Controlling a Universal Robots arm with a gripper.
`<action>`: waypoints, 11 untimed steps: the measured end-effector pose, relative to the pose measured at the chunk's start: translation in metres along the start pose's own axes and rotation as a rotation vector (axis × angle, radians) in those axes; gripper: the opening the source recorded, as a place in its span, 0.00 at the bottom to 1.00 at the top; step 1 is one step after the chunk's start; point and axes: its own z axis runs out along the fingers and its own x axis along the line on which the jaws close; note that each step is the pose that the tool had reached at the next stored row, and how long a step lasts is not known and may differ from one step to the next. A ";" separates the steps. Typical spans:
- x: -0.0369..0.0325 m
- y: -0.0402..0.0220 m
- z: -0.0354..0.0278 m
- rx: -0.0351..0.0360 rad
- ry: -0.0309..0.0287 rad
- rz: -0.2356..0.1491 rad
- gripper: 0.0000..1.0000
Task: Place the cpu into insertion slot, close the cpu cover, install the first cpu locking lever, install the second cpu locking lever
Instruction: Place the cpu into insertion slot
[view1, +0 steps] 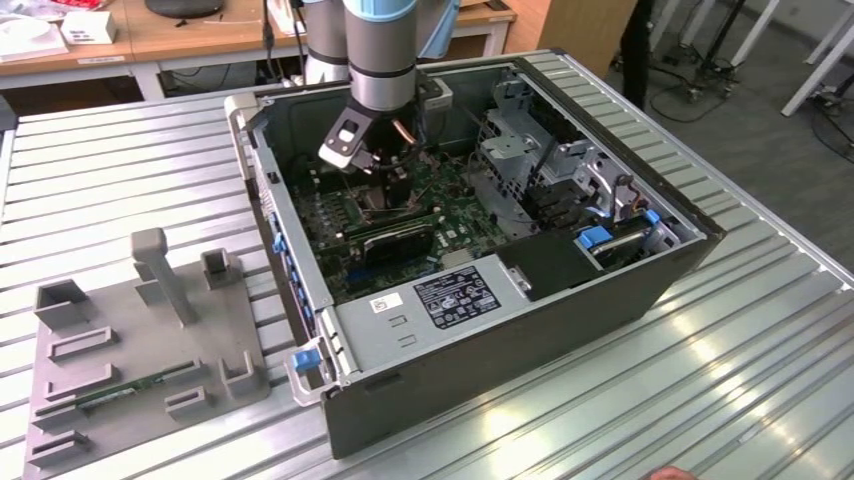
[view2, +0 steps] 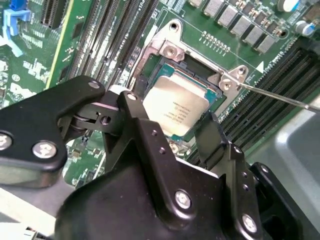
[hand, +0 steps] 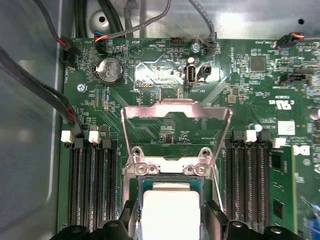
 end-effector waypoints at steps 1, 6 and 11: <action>0.0000 0.0002 -0.0024 -0.0001 0.0001 0.000 0.66; 0.0001 0.0010 -0.0172 -0.0001 0.0002 0.000 0.66; 0.0003 0.0022 -0.0360 -0.0002 0.0002 0.000 0.66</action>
